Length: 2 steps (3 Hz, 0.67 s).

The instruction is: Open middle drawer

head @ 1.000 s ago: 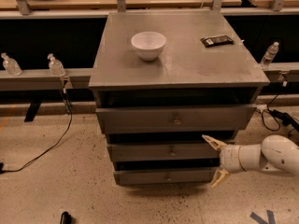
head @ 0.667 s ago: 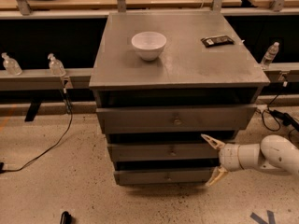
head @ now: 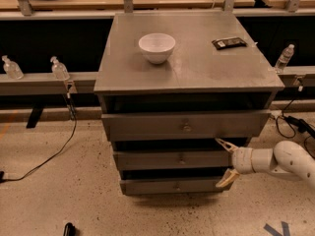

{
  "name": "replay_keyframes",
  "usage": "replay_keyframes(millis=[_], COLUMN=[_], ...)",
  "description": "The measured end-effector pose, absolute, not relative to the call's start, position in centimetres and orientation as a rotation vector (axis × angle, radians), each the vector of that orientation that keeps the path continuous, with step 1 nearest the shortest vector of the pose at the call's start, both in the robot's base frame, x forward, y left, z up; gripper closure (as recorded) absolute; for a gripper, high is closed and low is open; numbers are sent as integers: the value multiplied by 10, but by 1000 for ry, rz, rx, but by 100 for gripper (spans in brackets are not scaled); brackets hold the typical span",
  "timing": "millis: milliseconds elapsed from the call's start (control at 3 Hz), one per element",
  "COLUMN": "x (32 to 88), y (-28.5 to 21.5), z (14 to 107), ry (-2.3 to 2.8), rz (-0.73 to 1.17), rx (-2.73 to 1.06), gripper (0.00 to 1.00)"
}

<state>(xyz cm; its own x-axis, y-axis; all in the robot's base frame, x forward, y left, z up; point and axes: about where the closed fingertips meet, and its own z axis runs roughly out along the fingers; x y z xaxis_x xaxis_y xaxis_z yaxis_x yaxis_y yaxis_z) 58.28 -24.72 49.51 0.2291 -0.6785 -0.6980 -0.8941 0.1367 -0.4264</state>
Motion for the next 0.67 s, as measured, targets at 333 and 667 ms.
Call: replay_keyframes(millis=[333, 667], x=[608, 628], y=[-257, -262], z=[475, 451], ry=[1575, 1632], rz=[266, 231], rx=[-1609, -1647], gripper=[0, 0])
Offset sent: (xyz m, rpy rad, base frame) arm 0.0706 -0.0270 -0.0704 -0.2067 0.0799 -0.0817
